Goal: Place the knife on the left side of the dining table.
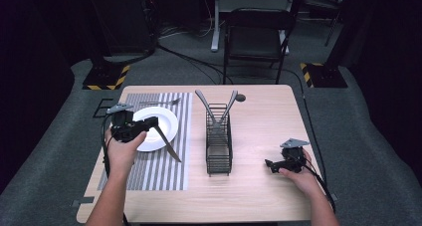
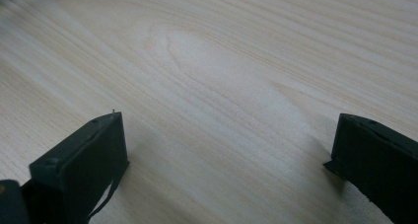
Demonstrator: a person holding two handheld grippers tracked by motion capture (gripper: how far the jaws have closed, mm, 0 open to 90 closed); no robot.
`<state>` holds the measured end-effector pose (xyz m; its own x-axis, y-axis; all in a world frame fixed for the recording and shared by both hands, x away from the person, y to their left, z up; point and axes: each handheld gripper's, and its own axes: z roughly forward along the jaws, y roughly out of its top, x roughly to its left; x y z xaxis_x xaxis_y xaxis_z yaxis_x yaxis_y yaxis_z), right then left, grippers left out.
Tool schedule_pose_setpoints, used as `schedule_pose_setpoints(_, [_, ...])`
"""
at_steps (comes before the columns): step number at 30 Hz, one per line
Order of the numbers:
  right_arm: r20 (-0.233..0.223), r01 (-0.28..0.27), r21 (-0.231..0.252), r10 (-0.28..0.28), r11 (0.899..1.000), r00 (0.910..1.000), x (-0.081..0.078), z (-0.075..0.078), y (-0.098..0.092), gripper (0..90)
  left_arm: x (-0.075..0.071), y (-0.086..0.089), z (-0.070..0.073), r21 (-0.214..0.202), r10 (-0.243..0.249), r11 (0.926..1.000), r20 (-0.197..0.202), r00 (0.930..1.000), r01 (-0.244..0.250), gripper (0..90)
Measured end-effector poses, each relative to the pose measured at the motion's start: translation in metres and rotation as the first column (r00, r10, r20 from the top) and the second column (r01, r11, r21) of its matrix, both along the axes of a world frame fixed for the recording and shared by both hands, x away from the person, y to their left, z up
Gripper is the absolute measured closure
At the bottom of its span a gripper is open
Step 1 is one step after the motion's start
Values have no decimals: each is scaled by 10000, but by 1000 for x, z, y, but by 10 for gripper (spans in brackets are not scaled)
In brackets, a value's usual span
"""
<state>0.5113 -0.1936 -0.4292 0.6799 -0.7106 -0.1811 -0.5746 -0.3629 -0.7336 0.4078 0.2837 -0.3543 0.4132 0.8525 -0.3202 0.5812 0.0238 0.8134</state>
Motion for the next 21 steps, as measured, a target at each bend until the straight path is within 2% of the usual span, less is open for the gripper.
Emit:
schedule_pose_setpoints(5, [-7, -7, 1, 7, 10000, 10000, 0, 0, 0, 0, -5, 12, -7, -158, 549, 9984, 28, 9985, -548, 826])
schedule_pose_setpoints(9, [-6, -4, 3, 5, 10000, 10000, 0, 0, 0, 0, -9, 23, -13, -22, 1032, 9947, 11, 9947, -1032, 808])
schedule_pose_setpoints(12, [-11, 10, 18, -10, 10000, 10000, 0, 0, 0, 0, -10, 28, -16, 19, 1180, 9930, 8, 9930, -1180, 798])
schedule_pose_setpoints(17, [10, 54, 9, -54, 10000, 10000, 0, 0, 0, 0, -14, 41, -26, -117, 1673, 9858, -116, 9858, -1674, 784])
schedule_pose_setpoints(20, [9, 45, 12, -45, 10000, 10000, 0, 0, 0, 0, -16, 46, -30, -114, 1789, 9838, -153, 9838, -1790, 774])
schedule_pose_setpoints(21, [1, 17, -2, -17, 10000, 10000, 0, 0, 0, 0, -17, 51, -34, -180, 1981, 9799, -202, 9800, -1985, 771])
